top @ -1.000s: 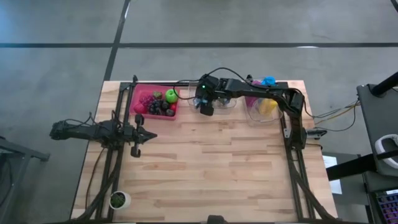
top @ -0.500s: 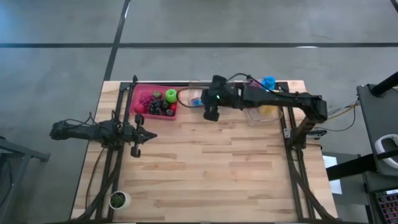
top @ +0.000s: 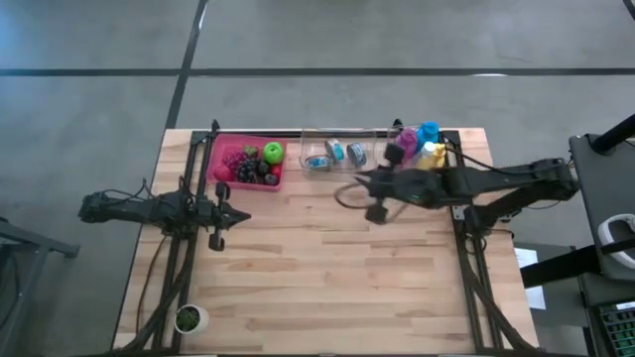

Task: Pick & Place Food Item
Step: Return to Home Position

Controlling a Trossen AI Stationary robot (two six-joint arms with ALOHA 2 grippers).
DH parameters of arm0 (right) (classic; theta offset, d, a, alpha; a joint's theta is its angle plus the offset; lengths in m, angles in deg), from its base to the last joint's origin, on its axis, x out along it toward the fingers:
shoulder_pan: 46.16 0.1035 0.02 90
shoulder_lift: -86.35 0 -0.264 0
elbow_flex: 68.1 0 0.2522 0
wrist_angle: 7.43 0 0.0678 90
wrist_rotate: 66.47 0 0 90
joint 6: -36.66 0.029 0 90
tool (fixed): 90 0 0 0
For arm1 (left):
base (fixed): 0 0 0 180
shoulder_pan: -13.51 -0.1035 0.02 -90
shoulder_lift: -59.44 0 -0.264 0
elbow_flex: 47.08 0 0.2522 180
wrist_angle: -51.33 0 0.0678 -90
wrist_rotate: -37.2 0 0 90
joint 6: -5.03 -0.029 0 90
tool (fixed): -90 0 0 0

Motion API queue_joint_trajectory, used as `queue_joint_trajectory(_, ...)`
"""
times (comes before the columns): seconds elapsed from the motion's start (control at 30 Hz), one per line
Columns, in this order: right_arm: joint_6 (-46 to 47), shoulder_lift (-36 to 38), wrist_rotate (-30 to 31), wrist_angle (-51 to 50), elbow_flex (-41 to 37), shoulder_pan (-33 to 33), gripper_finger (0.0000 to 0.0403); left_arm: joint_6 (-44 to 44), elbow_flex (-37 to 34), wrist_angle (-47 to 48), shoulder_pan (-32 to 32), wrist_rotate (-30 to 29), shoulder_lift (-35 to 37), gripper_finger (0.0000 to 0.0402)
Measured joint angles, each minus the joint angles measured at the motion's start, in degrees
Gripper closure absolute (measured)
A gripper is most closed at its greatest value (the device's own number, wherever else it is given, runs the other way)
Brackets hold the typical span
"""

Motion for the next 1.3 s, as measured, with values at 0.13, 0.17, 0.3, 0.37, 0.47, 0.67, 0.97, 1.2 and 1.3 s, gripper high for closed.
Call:
queue_joint_trajectory(0.13,0.34,7.46,0.34,5.73,-7.45,2.9,0.039,0.0,0.0,0.01,0.0,0.0,-0.25,0.0388)
queue_joint_trajectory(0.17,0.32,9.29,0.57,6.95,-9.21,3.43,0.0392,0.0,0.0,0.02,0.0,0.02,-0.28,0.0388)
queue_joint_trajectory(0.3,0.38,15.5,0.64,10.61,-15.39,4.93,0.0394,0.0,0.0,0.02,0.0,0.0,-0.28,0.0388)
queue_joint_trajectory(0.37,0.4,18.08,0.63,11.42,-17.84,5.7,0.0394,0.01,0.0,0.02,0.0,0.0,-0.28,0.0387)
queue_joint_trajectory(0.47,1.51,22.06,0.61,11.62,-21.0,7.21,0.0394,0.02,0.0,0.02,0.0,0.0,-0.28,0.0387)
queue_joint_trajectory(0.67,1.7,29.49,-4.26,11.52,-25.96,10.45,0.0394,0.02,0.0,0.02,0.0,0.0,-0.28,0.0386)
queue_joint_trajectory(0.97,1.43,42.13,-16.62,14.58,-32.45,12.13,0.0394,0.07,0.0,0.02,0.0,0.0,-0.28,0.0386)
queue_joint_trajectory(1.2,0.6,53.87,-17.23,16.72,-38.23,12.11,0.0394,0.09,0.0,0.02,0.04,0.0,-0.28,0.0386)
queue_joint_trajectory(1.3,0.37,58.55,-17.18,16.57,-40.17,12.11,0.0394,0.09,0.0,0.02,0.04,0.0,-0.28,0.0387)
